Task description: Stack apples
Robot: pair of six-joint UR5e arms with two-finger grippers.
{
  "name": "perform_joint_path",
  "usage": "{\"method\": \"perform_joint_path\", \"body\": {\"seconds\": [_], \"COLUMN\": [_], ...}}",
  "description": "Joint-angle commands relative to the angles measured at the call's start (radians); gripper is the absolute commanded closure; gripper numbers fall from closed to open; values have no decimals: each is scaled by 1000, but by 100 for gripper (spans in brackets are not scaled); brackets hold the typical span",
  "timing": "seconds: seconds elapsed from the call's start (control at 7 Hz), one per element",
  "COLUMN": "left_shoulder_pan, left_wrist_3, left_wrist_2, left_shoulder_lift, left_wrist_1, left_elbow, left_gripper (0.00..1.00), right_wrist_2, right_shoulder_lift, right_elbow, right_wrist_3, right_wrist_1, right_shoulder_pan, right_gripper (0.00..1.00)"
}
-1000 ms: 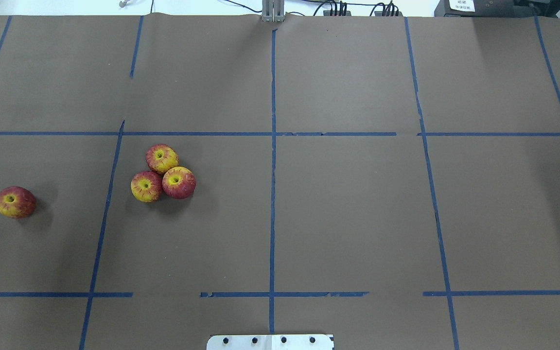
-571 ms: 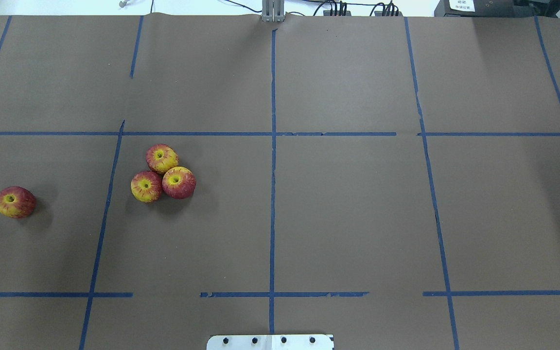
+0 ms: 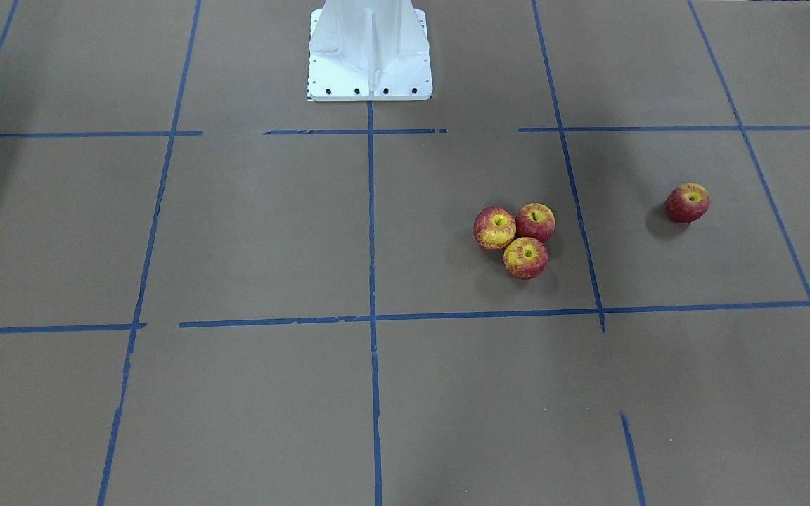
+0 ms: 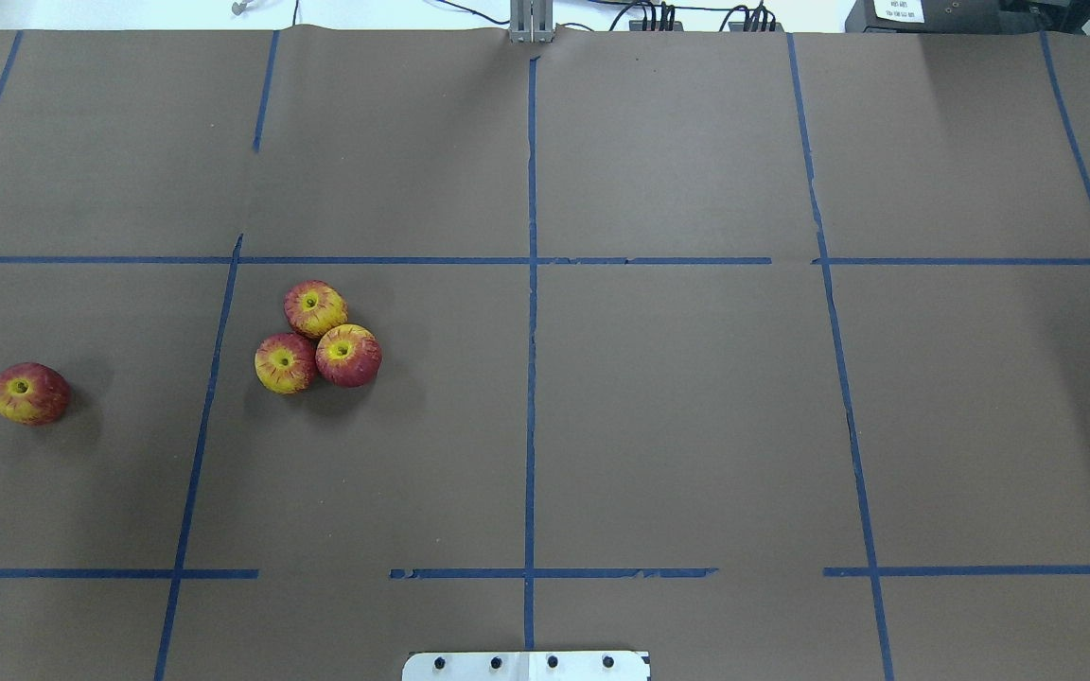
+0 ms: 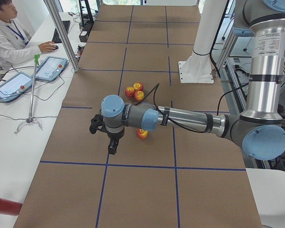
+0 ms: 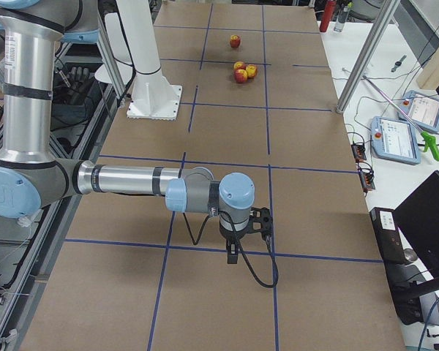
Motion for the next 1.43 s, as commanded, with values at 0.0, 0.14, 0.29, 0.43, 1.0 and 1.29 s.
{"method": "perform_joint_path", "body": {"seconds": [0.0, 0.14, 0.29, 0.43, 1.0, 1.29], "left_shoulder_pan": [162, 208, 275, 294, 501, 540], "left_wrist_3": [-394, -552, -625, -632, -763, -772], "left_wrist_2": [7, 52, 124, 136, 211, 229], "left_shoulder_lift": [57, 97, 111, 124, 167, 158], "left_wrist_1": [-274, -400, -419, -418, -421, -421], "left_elbow": [-33, -33, -45, -68, -70, -55], "left_gripper": [0, 0, 0, 0, 0, 0], "right_wrist_2": [0, 0, 0, 0, 0, 0], "right_shoulder_lift": [0, 0, 0, 0, 0, 0], "right_elbow": [0, 0, 0, 0, 0, 0], "right_wrist_3": [0, 0, 0, 0, 0, 0], "right_wrist_1": [0, 0, 0, 0, 0, 0], "right_shoulder_pan": [0, 0, 0, 0, 0, 0], "right_gripper": [0, 0, 0, 0, 0, 0]}}
